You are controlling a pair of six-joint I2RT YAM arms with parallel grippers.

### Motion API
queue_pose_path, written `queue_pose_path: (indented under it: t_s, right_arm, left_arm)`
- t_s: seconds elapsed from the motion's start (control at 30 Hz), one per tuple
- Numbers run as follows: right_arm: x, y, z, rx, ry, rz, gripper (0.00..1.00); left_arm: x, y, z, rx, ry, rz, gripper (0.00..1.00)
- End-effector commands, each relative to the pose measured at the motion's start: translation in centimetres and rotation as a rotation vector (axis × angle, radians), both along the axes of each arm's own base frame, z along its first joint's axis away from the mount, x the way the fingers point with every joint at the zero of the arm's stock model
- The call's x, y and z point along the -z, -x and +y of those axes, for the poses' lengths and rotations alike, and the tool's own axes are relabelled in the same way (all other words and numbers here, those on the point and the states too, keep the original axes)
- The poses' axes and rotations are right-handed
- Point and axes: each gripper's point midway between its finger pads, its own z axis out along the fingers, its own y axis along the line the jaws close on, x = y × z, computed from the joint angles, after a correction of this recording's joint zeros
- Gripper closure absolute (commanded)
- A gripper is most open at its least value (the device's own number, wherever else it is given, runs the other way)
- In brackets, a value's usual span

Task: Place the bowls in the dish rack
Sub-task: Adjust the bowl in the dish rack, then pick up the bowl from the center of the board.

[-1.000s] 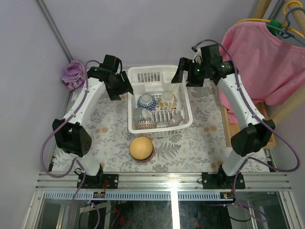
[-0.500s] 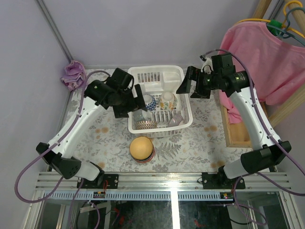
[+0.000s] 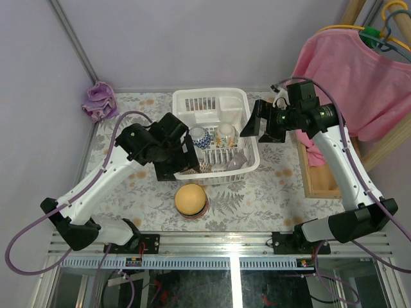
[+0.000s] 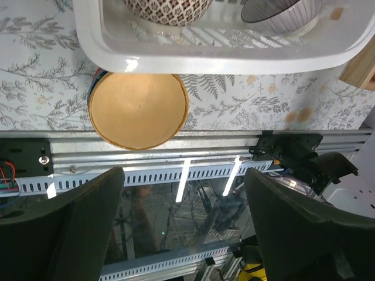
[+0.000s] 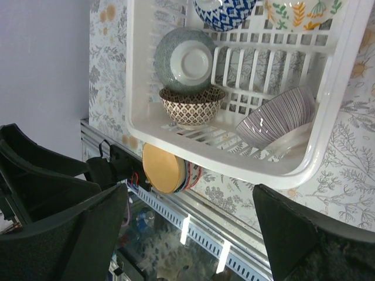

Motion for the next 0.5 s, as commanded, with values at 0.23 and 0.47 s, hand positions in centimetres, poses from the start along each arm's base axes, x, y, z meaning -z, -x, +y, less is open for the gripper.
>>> queue_pose_path:
  t_s: [0.23, 0.47]
  right_arm:
    - [3.5, 6.6, 2.3, -0.209, 0.052, 0.174, 0.14]
    - [4.1, 9.2, 3.3, -0.284, 0.114, 0.174, 0.3]
  left_arm:
    - [3.4, 4.5, 2.1, -0.055, -0.058, 0.1, 0.24]
    - [6.1, 6.3, 2.3, -0.026, -0.1, 0.135, 0.33]
